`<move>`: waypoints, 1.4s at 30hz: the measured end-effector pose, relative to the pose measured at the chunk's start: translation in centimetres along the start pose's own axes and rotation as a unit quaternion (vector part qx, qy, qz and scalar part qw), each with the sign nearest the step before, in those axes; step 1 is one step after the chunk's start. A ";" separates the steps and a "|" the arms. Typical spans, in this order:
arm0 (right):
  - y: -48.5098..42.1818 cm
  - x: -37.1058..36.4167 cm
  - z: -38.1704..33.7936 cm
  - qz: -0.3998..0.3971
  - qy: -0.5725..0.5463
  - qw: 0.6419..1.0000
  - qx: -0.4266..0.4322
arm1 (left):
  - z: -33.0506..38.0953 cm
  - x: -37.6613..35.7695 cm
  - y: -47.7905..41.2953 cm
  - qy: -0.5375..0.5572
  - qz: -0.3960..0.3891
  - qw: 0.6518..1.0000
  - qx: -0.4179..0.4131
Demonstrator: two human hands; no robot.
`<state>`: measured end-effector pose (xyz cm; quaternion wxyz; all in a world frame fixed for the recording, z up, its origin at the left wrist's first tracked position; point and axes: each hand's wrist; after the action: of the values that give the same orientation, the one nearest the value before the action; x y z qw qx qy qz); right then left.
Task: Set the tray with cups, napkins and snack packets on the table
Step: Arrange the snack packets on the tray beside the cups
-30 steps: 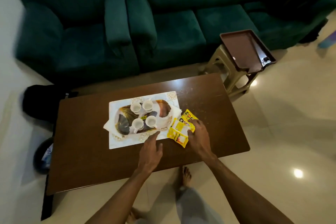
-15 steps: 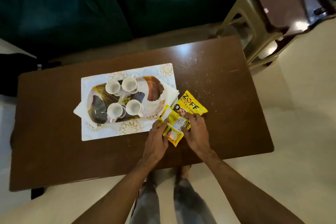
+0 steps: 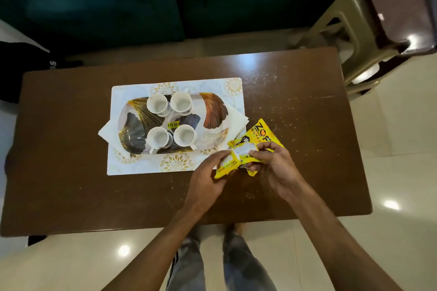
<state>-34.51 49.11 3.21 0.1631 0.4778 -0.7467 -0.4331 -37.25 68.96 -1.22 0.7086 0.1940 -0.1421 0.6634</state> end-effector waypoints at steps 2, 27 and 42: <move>0.2 -0.5 -1.2 -0.001 0.031 0.999 0.012 | 1.0 0.8 -1.1 0.050 0.013 0.998 0.043; -4.7 -6.4 -5.1 0.007 0.153 0.974 0.167 | 0.6 4.8 -13.2 0.328 -0.018 0.892 0.311; -9.9 -9.3 0.0 0.122 0.180 0.961 0.170 | -0.2 3.5 -13.0 0.074 0.141 0.967 0.201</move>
<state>-24.27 55.40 -3.20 0.2622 0.4740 -0.8202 -0.1838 -24.02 71.58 -0.91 0.5632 0.2610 0.0209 0.7837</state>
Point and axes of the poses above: each hand's wrist, its own y-axis away from the middle knuckle, its own x-axis out of the back of the hand, z = x × y, and after that the axes turned 9 degrees about z, right-handed
